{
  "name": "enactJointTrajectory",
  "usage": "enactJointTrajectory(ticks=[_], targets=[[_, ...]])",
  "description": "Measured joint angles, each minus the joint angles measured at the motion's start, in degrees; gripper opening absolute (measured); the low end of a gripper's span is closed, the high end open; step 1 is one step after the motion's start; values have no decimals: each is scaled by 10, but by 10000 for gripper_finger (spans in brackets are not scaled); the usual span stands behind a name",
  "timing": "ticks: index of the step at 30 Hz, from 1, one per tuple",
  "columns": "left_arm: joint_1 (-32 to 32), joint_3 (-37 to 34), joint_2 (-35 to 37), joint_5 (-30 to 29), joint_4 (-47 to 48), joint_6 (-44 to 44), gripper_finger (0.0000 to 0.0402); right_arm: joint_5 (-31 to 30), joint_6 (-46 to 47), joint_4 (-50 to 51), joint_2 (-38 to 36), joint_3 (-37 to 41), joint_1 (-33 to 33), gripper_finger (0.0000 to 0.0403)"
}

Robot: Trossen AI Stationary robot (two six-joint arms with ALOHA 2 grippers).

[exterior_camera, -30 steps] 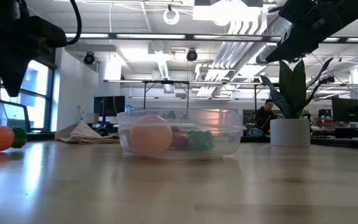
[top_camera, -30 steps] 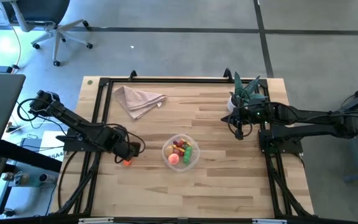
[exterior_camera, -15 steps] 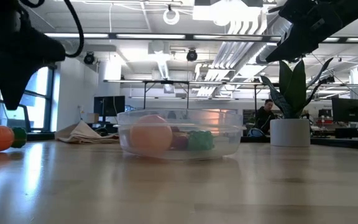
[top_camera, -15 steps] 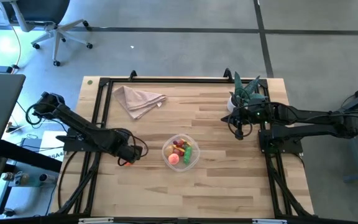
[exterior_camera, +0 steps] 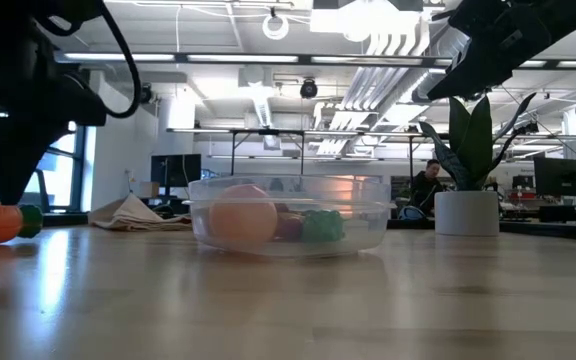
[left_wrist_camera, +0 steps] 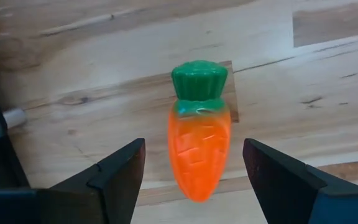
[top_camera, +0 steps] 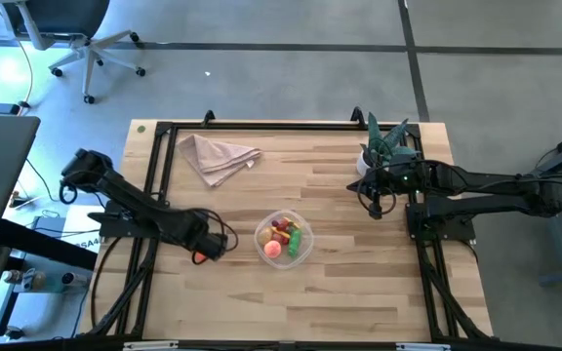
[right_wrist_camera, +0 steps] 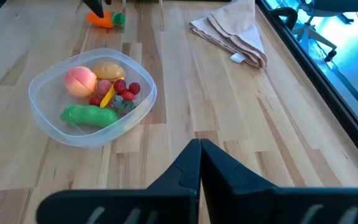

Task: Pick and placing Produce into tupperware
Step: Put the carrot into the transparent bin

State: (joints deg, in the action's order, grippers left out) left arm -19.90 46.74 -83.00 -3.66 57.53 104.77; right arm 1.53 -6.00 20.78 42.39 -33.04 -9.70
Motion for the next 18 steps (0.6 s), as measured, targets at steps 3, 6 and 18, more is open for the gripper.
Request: enactJointTrajectory(ticks=[3, 6, 18], targets=[[0, 0, -15, 4, -6, -1, 262, 0, 0, 0, 0, 0, 0, 0], [0, 0, -27, 4, -15, -6, 262, 0, 0, 1, 0, 0, 0, 0], [0, 0, -70, 4, -36, -11, 262, 0, 0, 0, 0, 0, 0, 0]])
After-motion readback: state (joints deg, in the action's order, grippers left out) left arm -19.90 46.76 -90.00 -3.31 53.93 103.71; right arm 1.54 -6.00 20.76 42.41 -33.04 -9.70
